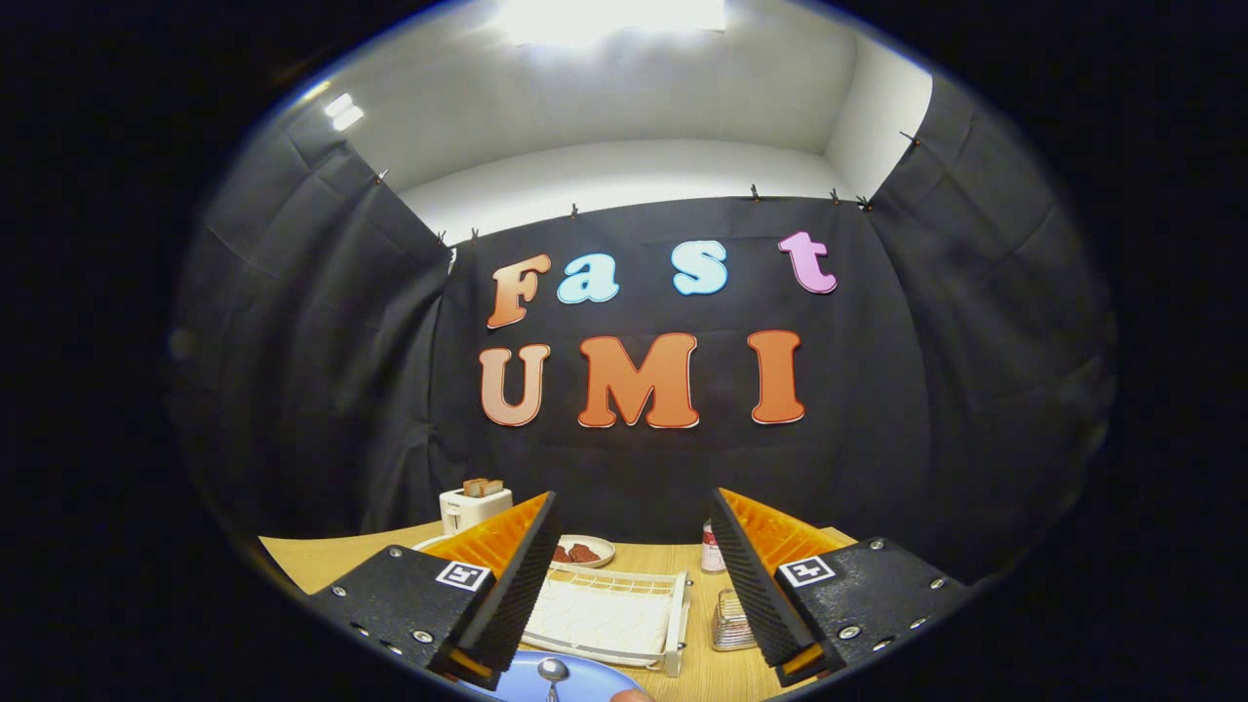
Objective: Take the plate from the dish rack, then take the spoon from the basket and place it into the plate.
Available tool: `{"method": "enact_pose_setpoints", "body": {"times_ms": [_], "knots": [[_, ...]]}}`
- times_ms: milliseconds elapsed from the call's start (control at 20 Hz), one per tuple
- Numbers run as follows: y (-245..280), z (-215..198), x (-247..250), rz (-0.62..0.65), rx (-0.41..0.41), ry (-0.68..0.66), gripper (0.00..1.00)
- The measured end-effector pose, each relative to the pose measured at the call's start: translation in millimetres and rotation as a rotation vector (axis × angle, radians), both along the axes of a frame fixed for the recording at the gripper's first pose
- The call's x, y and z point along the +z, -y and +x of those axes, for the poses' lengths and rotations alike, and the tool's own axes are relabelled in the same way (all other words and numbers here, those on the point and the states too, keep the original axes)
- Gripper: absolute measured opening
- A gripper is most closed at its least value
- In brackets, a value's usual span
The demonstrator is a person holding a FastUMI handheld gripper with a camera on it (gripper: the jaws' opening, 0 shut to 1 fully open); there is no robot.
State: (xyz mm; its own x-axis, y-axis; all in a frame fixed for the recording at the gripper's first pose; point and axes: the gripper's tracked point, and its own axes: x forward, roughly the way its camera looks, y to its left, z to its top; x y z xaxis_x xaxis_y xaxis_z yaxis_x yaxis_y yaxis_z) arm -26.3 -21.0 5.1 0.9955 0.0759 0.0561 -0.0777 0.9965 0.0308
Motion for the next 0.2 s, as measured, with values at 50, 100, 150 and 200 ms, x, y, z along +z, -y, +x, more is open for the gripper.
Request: {"method": "enact_pose_setpoints", "body": {"times_ms": [50, 100, 150, 200], "knots": [[-3.6, 0.1, -3.0, -0.004, 0.011, -0.007, 0.92], [-3.8, 1.4, -5.0, -0.006, 0.009, -0.013, 0.92], [-3.3, 2.3, -6.8, -0.008, 0.005, -0.018, 0.92], [-4.7, 3.1, -9.2, -0.014, 0.004, -0.025, 0.92]]}}
